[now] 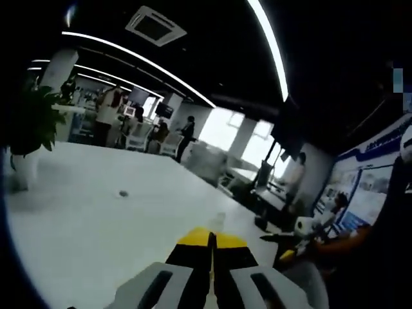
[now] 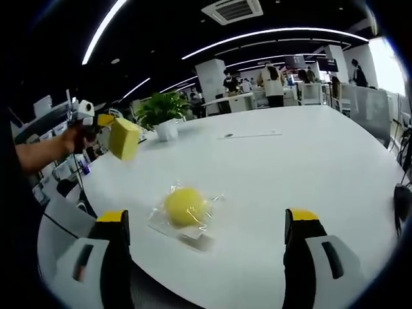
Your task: Compare the silicone blocks by pressing each to a similar depth, holding the contact briefly, and releasing to observe deformation and rebound differences across the visible hardness samples.
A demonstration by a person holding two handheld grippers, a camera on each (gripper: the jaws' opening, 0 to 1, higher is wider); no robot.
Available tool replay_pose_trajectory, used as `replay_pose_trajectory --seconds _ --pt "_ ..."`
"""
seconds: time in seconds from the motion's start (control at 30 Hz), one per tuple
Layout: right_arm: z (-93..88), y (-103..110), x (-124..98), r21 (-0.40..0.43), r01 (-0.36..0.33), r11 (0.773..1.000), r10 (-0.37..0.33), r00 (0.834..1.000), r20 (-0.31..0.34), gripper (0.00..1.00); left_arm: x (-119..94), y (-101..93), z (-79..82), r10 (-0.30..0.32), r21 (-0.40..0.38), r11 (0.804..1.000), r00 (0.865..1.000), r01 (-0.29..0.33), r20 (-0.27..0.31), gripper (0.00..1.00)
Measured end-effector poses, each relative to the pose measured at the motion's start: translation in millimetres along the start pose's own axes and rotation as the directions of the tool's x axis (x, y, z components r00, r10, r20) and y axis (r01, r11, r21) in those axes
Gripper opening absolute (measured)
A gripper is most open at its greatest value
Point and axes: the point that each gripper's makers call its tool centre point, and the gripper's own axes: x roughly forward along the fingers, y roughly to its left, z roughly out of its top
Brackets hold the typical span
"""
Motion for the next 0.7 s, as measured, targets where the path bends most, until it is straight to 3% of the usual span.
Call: replay_pose_trajectory --seconds 0.23,0.47,0.7 --pt "10.1 -6.3 -3.3 -0.016 0.021 1.0 -0.021 1.0 0.011 0.96 -0.1 -13.0 18.6 -0.032 0.034 0.999 0.999 0.032 0.013 0.0" --pt "25.1 -3.1 -2.1 -0.037 0.001 0.999 0.0 1.0 0.026 0.96 6.0 -18.5 23.5 -0.054 0.075 0.996 0.999 0.055 -0.004 0.0" --pt "35.7 4.6 -0.9 -0.058 -0.018 0.998 0.02 0.999 0.04 0.96 9.0 -29.9 34.4 -0.083 0.08 0.994 0.996 0.081 0.025 0.0"
